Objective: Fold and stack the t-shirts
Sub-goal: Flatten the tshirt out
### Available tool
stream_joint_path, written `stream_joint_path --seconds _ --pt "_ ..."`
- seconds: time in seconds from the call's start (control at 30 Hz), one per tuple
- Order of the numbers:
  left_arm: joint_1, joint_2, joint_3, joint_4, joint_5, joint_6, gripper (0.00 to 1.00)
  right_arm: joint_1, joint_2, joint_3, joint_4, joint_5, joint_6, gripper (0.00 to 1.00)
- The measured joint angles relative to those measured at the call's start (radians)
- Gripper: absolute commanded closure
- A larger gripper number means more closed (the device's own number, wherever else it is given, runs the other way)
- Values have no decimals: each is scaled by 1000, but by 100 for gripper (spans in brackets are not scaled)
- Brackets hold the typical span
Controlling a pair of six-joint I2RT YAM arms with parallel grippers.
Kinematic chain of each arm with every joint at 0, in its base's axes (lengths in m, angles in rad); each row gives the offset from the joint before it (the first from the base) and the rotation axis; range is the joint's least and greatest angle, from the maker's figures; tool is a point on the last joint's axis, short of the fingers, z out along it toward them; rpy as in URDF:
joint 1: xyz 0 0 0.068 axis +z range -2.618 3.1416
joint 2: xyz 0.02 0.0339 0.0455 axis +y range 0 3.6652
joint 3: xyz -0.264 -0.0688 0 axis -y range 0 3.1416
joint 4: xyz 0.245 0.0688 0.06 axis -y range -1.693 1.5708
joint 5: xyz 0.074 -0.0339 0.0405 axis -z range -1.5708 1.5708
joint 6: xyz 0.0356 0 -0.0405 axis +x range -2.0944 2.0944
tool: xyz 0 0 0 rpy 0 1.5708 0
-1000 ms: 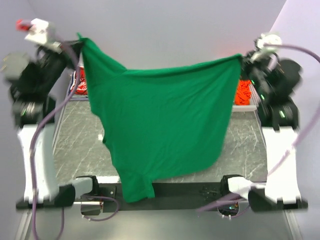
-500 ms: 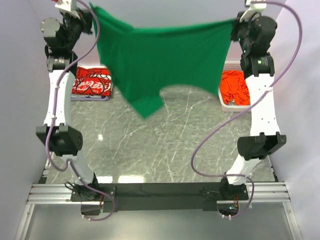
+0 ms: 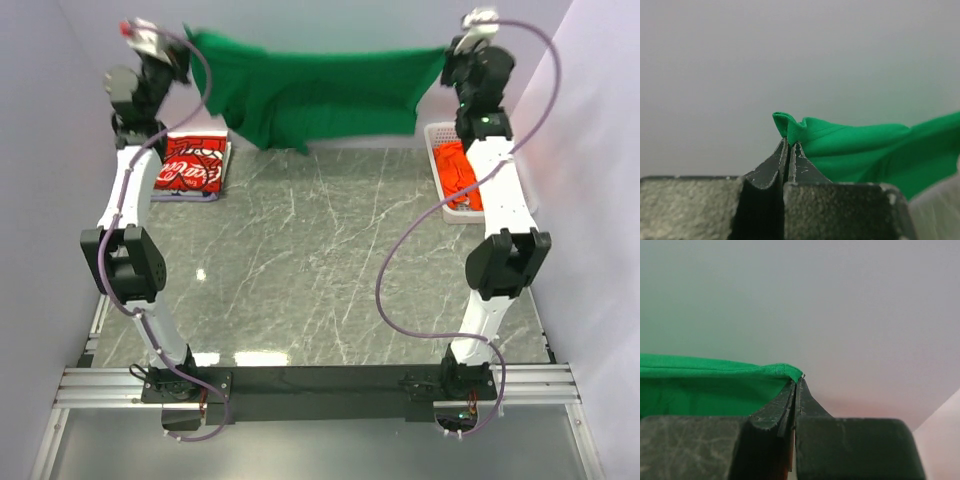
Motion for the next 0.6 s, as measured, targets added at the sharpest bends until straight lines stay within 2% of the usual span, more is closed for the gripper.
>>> stream_joint_path --seconds 0.13,0.27,0.43,0.6 --pt "3 -16 -277 0 35 43 99 0 24 -142 2 -48 -13 100" --pt "9 -16 -474 -56 57 77 99 0 24 -298 -11 -90 -32 100" --pt "30 -53 -557 -145 93 145 99 0 13 -399 -63 -139 -61 100" --pt "55 -198 -583 -320 186 252 99 0 -85 -481 -149 -164 -112 100"
